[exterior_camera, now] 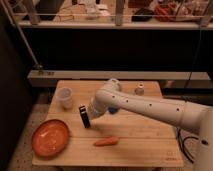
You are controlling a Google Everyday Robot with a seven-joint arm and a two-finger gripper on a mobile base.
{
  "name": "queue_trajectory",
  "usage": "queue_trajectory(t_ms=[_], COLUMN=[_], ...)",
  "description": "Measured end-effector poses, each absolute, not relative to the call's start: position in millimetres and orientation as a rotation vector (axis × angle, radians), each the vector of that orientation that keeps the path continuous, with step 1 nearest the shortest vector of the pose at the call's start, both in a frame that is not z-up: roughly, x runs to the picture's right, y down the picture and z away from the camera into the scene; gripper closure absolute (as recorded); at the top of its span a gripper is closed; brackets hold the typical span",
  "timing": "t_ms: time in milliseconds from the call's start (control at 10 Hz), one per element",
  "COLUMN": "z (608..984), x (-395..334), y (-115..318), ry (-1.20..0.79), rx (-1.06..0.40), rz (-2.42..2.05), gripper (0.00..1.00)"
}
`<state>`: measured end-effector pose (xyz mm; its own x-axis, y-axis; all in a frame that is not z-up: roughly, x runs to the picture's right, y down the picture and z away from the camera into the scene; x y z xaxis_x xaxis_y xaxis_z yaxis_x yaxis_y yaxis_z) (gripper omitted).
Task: Knock the eraser over
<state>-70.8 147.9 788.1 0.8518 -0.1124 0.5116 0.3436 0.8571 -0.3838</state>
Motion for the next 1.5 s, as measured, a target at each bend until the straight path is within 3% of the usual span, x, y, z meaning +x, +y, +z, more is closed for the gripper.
queue_trajectory(t_ms=[1500], z=[811], x=[-77], y=[117], ry=[-0.545], rx=[-0.487], rz=[-0.148], gripper=[0.99])
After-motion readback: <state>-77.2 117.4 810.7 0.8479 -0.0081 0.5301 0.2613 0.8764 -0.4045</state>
